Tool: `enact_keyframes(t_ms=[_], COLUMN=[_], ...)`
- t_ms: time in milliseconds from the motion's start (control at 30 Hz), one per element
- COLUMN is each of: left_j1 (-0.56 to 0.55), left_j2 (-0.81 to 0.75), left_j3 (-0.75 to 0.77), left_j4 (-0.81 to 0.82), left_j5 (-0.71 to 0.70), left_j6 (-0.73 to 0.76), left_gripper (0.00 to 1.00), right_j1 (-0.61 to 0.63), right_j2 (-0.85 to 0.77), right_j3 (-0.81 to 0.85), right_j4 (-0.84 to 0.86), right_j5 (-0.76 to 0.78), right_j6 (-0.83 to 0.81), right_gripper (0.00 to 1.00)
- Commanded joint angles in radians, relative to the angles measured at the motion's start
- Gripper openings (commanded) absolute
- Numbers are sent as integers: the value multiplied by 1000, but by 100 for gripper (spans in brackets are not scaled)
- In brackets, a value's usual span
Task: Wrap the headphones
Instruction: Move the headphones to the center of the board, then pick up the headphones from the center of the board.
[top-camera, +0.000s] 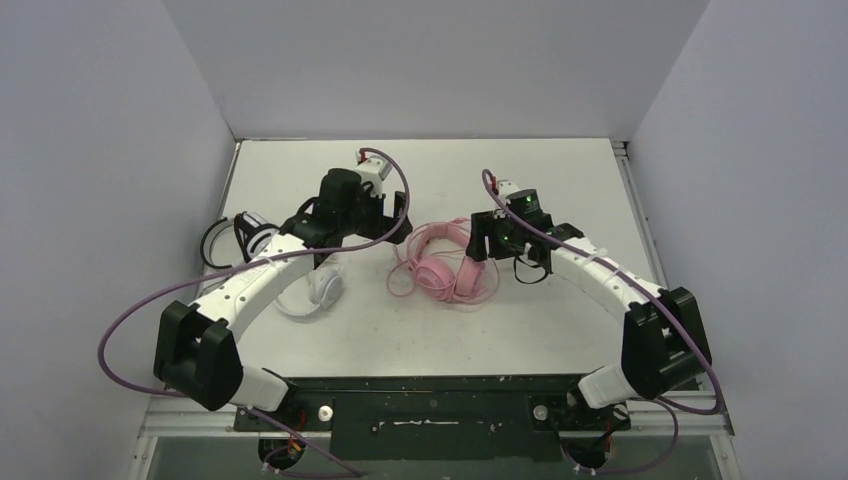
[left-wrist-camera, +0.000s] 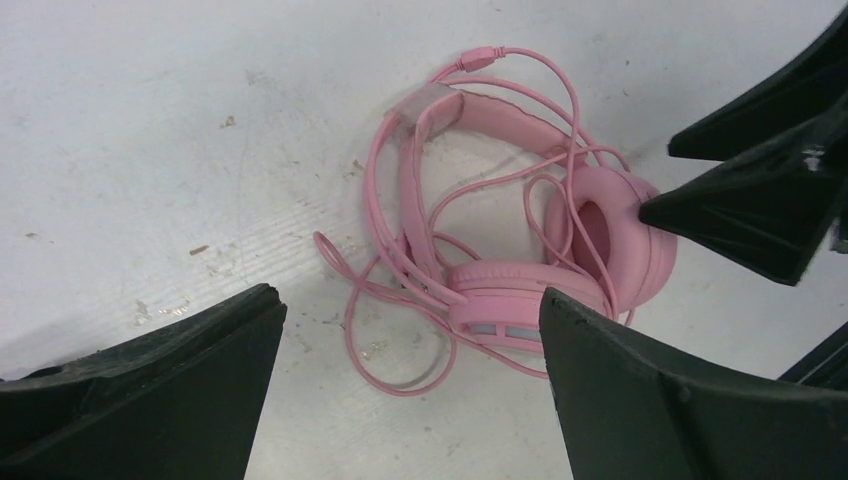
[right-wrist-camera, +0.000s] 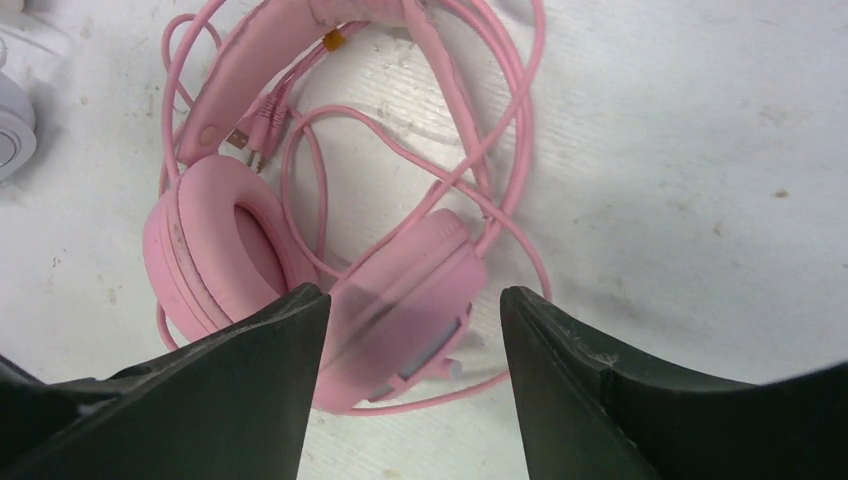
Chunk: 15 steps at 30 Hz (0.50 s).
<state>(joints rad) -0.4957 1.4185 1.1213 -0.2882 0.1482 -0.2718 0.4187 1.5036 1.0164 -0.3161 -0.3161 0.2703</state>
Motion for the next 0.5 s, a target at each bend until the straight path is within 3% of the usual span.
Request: enact_keyframes(t_ms=[0, 200, 333, 467], left_j1=[2, -10, -45, -69], left_j2=[31, 199, 267, 401], left_j3=[64, 224, 256, 390], left_j4=[36, -23, 11, -113], left_j5=[-44, 13, 22, 33], left_j6=[134, 201, 278, 391], left_gripper=[97, 97, 97, 97], right_j1=[-4, -6, -11, -16], right_j2=[-134, -195, -312, -397], right_j3=[-17, 0, -87, -125], right_j4=[74, 20, 94, 115], right_j5=[136, 214, 257, 281], right_j6=[3, 30, 73, 93], right_gripper=[67, 100, 100, 100])
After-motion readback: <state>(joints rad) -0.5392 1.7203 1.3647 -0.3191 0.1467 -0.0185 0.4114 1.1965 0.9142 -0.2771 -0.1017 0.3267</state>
